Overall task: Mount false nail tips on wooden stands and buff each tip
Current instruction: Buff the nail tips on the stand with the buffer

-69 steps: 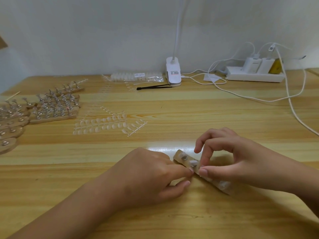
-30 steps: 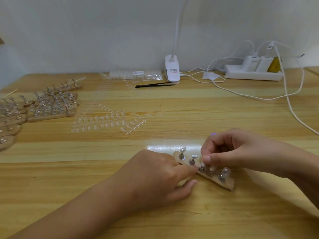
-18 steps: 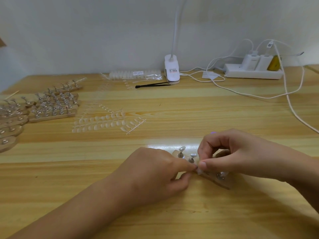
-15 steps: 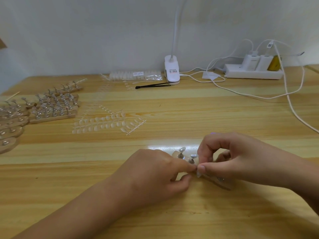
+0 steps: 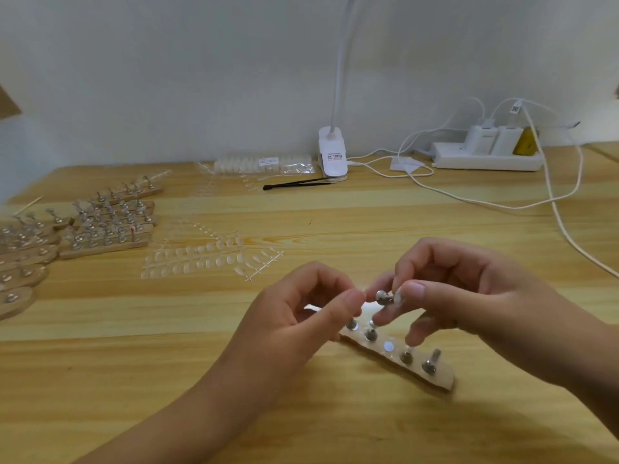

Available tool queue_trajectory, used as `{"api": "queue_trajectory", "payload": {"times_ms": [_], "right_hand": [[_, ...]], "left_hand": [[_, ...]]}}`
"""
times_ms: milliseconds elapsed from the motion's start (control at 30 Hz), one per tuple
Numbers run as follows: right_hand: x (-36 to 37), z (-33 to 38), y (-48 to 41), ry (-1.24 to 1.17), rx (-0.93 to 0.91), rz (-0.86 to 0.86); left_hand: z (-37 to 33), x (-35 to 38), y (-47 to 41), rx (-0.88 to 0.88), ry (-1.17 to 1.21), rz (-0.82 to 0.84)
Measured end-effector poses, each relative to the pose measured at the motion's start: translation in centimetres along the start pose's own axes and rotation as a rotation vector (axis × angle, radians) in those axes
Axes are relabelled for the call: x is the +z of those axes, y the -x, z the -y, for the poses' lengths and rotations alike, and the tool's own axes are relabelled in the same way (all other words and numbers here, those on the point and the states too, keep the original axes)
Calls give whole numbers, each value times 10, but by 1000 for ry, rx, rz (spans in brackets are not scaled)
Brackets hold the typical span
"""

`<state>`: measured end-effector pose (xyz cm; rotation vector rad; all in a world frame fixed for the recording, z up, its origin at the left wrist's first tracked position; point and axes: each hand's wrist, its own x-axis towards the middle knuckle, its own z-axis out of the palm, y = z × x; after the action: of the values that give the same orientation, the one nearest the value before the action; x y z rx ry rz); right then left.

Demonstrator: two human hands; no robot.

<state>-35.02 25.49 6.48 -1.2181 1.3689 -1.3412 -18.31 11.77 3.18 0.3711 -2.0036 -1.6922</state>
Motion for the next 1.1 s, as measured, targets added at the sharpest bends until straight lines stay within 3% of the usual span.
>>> {"api": "queue_trajectory", "payload": {"times_ms": [133,267,600,767,1100], "right_hand": [[2,-2,-1,-116,49,-9],[4,-5,-1,-104,62,-5],[6,-5,-2,-357,159,47],[13,-9,-2,-223,81,-70],[19,-9,-2,-167,36,-182]], "left_hand": [[1,3,-1,-79,237,21],[-2,3,-1,-107,323,49],[-7,4,5,47,251,69],[-5,0,2,5,280,15],[-4,1,3,-13,124,120]]}}
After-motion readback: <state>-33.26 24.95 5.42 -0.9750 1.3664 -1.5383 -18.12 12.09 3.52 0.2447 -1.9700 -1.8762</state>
